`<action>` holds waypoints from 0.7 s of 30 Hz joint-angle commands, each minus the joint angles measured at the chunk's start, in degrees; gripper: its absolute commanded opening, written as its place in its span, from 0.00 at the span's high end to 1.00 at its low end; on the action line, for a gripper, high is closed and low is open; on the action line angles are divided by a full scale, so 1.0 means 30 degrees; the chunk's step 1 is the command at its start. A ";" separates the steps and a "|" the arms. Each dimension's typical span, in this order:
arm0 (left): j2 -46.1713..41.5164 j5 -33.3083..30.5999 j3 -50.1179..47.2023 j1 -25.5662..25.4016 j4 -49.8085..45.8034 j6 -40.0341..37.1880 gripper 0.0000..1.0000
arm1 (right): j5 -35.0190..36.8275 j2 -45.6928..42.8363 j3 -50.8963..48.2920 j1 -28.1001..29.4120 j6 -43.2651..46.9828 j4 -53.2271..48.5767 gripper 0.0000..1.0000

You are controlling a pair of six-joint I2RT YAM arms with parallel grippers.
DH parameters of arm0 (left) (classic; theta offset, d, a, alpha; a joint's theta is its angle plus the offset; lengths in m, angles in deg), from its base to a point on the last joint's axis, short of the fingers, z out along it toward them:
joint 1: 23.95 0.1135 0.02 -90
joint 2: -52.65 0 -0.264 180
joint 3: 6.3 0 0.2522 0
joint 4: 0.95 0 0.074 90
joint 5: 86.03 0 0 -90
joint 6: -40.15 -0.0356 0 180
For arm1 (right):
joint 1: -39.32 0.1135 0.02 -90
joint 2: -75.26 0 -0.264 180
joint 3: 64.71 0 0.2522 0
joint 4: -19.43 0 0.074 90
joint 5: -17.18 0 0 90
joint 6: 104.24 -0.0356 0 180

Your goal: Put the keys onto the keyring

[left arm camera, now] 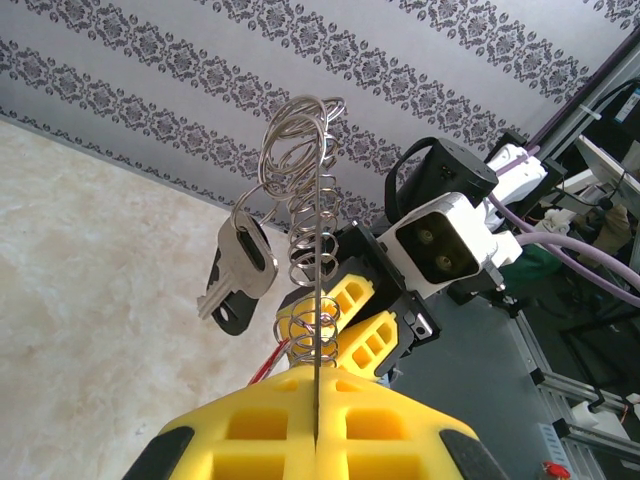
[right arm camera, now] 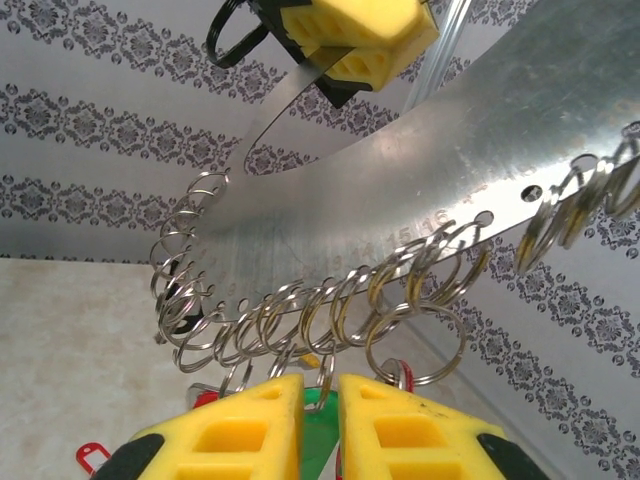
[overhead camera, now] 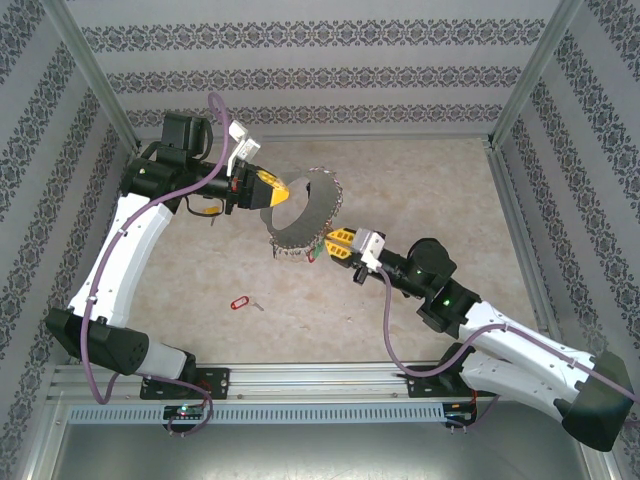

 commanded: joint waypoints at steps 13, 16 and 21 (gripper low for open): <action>0.0481 0.0091 0.0210 0.0520 -0.2553 0.1178 1.00 | 0.2333 0.1800 0.0376 0.0230 -0.1070 0.1963 0.80; 0.0643 0.0126 -0.0071 0.0546 -0.3119 0.1530 1.00 | 0.2510 0.2224 0.0334 0.0215 -0.1133 0.2481 0.81; 0.0450 -0.0285 -0.1445 0.0535 -0.1466 0.4103 1.00 | 0.2082 0.2589 0.0001 0.0151 -0.1158 0.3393 0.82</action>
